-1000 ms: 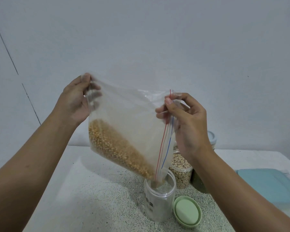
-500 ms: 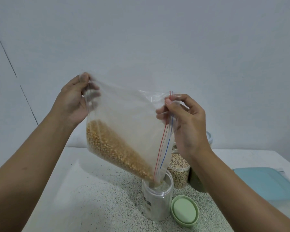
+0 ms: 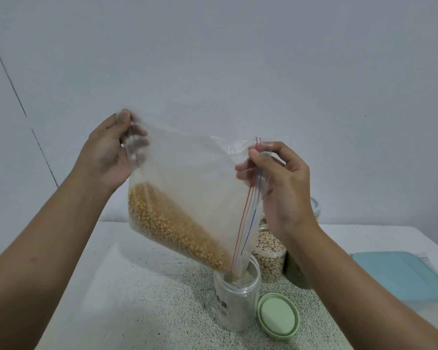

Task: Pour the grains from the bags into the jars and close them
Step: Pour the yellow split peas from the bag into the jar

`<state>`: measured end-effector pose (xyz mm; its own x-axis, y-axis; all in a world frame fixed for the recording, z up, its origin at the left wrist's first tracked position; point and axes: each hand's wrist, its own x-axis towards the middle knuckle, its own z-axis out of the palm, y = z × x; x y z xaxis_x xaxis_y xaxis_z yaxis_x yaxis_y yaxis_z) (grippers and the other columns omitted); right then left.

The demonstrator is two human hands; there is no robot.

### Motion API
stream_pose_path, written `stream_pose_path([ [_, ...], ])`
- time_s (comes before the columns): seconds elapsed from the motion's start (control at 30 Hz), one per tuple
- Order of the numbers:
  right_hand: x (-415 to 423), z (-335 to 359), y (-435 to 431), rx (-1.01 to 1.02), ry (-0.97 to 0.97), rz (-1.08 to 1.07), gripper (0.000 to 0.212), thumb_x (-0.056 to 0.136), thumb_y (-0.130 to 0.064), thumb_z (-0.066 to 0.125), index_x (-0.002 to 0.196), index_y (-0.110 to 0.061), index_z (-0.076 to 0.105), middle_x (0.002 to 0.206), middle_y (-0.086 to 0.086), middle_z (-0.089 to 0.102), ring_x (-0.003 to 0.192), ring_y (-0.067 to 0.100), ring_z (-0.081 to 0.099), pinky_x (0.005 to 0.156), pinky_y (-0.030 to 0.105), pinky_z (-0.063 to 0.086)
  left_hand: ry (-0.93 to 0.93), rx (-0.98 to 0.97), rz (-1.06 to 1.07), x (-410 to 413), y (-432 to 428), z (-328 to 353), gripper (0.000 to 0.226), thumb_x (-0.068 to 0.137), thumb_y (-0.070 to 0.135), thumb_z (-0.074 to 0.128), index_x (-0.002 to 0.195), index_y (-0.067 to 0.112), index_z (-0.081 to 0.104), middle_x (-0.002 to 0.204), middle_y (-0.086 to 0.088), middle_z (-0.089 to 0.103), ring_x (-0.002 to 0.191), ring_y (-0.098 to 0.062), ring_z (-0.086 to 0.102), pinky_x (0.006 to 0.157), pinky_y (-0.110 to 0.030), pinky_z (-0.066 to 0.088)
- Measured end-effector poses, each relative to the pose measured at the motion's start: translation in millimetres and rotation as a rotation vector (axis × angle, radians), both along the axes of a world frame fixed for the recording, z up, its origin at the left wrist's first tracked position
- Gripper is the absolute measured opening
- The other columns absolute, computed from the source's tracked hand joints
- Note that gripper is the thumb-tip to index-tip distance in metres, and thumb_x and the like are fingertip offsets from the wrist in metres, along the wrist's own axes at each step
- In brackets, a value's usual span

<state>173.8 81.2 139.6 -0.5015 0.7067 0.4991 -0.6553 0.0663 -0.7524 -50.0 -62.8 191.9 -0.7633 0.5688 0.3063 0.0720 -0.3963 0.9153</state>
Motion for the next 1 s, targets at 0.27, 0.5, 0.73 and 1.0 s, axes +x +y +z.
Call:
stream_pose_path([
  [0.27, 0.7, 0.7, -0.1, -0.012, 0.01, -0.007, 0.016, 0.094, 0.003, 0.062, 0.084, -0.009, 0.063, 0.07, 0.001, 0.068, 0.066, 0.025, 0.067, 0.07, 0.039, 0.047, 0.023, 0.046, -0.002, 5.3, -2.2, 3.0, 0.035, 0.105, 0.034, 0.052, 0.075, 0.026, 0.069, 0.072, 0.009, 0.065, 0.064, -0.01, 0.063, 0.057, -0.023, 0.047],
  [0.5, 1.1, 2.8, -2.3, -0.009, 0.021, 0.002, 0.016, 0.094, 0.005, 0.061, 0.083, -0.007, 0.062, 0.071, 0.0, 0.067, 0.065, 0.025, 0.067, 0.063, 0.032, 0.049, -0.007, 0.04, -0.019, 4.5, -3.6, 0.5, 0.042, 0.104, 0.033, 0.053, 0.067, 0.028, 0.072, 0.07, 0.01, 0.064, 0.061, -0.009, 0.064, 0.054, -0.022, 0.048],
  [0.73, 0.4, 3.1, -1.4, -0.002, 0.012, -0.014, 0.016, 0.094, 0.005, 0.062, 0.083, -0.008, 0.062, 0.07, 0.004, 0.066, 0.065, 0.026, 0.067, 0.062, 0.03, 0.049, 0.008, 0.039, -0.008, 4.3, -2.7, 2.4, 0.04, 0.104, 0.033, 0.054, 0.069, 0.027, 0.071, 0.071, 0.009, 0.064, 0.062, -0.01, 0.063, 0.054, -0.023, 0.047],
  [1.0, -2.7, 5.0, 1.1, 0.008, 0.01, -0.013, 0.013, 0.093, 0.005, 0.062, 0.085, -0.005, 0.061, 0.07, 0.002, 0.067, 0.065, 0.026, 0.067, 0.067, 0.037, 0.05, -0.008, 0.028, -0.004, 2.0, -3.0, 1.0, 0.039, 0.104, 0.035, 0.054, 0.07, 0.028, 0.071, 0.072, 0.009, 0.065, 0.063, -0.01, 0.064, 0.056, -0.024, 0.046],
])
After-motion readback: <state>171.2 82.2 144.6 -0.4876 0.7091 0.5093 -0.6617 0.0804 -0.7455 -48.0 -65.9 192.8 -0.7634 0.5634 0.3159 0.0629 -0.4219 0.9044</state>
